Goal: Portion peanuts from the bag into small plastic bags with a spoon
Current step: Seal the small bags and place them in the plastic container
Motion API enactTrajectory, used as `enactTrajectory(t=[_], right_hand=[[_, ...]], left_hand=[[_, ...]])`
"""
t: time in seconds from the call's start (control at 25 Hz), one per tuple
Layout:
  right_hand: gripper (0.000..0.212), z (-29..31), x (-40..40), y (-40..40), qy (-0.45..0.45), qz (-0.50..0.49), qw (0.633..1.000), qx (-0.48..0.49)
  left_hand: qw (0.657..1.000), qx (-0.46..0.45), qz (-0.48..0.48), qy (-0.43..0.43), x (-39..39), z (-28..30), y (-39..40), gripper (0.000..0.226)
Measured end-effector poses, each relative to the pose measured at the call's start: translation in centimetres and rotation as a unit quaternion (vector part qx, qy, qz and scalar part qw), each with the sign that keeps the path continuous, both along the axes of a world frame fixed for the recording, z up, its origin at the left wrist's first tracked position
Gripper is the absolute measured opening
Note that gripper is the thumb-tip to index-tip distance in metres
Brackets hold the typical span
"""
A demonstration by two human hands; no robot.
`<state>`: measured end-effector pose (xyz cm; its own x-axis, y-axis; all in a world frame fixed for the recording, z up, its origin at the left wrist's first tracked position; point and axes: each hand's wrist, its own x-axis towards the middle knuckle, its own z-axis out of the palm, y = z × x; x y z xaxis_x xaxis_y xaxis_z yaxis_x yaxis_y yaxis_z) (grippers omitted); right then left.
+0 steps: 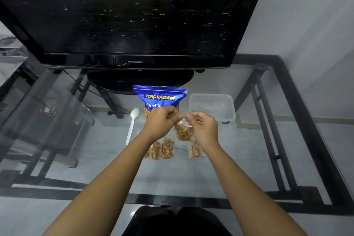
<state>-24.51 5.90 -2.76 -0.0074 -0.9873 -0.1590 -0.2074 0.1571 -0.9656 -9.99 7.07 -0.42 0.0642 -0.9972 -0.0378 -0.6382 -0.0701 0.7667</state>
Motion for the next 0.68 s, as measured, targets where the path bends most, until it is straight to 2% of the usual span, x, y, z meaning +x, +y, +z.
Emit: enactTrajectory(t=[0.16, 0.32, 0.44, 0.52, 0.56, 0.6, 0.68], right_hand=[[0.005, 0.0, -0.2, 0.0, 0.035, -0.007, 0.999, -0.022], [0.009, -0.5, -0.7, 0.2, 0.025, -0.002, 1.0, -0.009], [0.011, -0.6, -0.6, 0.3, -0.072, 0.0, 0.995, 0.062], [0.011, -0.6, -0.5, 0.5, -0.146, 0.006, 0.98, 0.138], [0.011, -0.8, -0.5, 0.5, -0.155, 0.012, 0.975, 0.16], [0.011, -1.3, -0.6, 0.5, -0.143, 0.017, 0.975, 0.169], [0.013, -2.9, -1.1, 0.6, -0.016, 0.013, 0.99, 0.136]], left_hand=[[1.0, 0.016, 0.003, -0.008, 0.4, 0.1, 0.4, 0.012], [0.999, 0.033, 0.028, 0.004, 0.7, -0.3, 1.1, 0.017], [0.988, 0.058, 0.051, 0.132, 0.5, -1.4, 2.2, 0.02], [0.965, 0.112, 0.035, 0.234, 0.3, -2.6, 3.2, 0.021], [0.958, 0.134, 0.037, 0.25, 0.3, -3.3, 3.6, 0.025], [0.959, 0.143, 0.051, 0.24, 0.3, -3.9, 4.0, 0.026], [0.966, 0.144, 0.095, 0.192, 0.1, -4.7, 4.4, 0.021]])
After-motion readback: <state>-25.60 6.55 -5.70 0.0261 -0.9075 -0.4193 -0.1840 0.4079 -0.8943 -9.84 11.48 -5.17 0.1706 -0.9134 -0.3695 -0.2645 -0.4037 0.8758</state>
